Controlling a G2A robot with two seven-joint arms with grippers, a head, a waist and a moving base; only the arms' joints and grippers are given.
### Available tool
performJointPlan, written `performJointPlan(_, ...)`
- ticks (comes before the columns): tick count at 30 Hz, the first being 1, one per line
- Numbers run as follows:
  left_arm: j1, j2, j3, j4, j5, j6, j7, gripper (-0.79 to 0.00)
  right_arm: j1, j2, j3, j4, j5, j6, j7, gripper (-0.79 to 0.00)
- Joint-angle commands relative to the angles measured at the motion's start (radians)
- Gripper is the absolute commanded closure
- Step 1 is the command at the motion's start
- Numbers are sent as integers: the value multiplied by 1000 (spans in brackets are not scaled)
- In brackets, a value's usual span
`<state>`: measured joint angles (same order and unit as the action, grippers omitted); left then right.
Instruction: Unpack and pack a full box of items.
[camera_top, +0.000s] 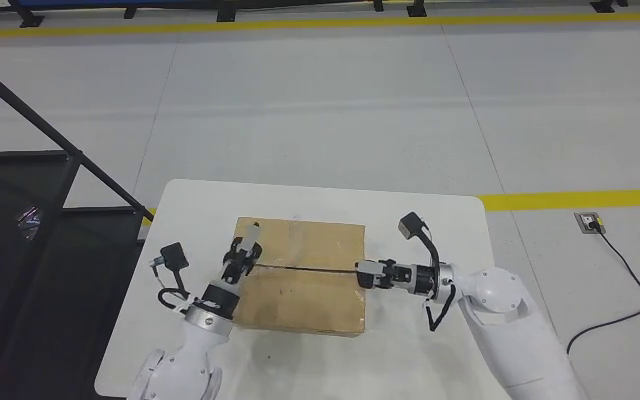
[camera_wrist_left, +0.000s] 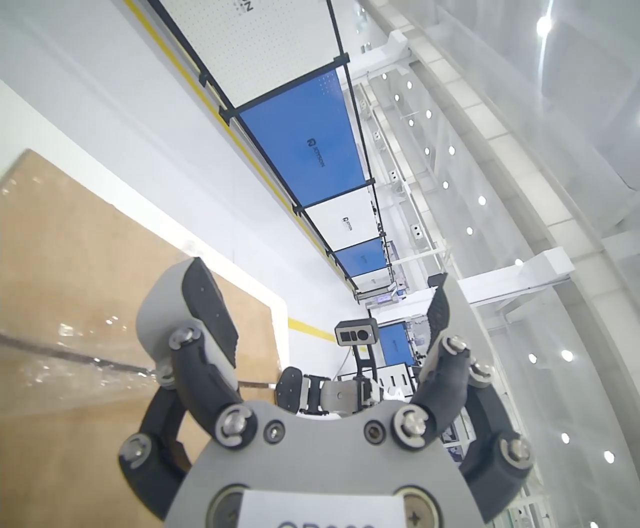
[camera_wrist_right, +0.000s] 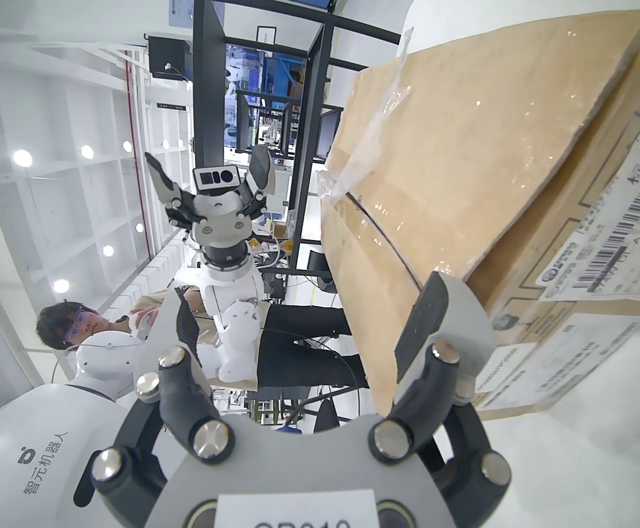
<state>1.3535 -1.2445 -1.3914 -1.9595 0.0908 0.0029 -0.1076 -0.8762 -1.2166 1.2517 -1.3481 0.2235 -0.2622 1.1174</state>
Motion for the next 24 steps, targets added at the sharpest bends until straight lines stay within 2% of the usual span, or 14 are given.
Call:
performJointPlan(1, -25, 6, -30, 31, -8, 16, -103, -785, -9, 4, 10, -5, 5, -8, 1, -785)
performJointPlan(5, -62, 14, -47, 80, -51, -3, -255, -785, -32, 12, 28, -22, 10, -16, 3, -785)
performJointPlan(9, -80, 18, -51, 108, -81, -9, -340, -785, -54, 19, 45, -36, 12, -22, 3, -785)
performJointPlan(24, -94, 14, 33, 101, -19, -4, -319, -785, -60, 35, 56, -9, 43, -51, 12, -785)
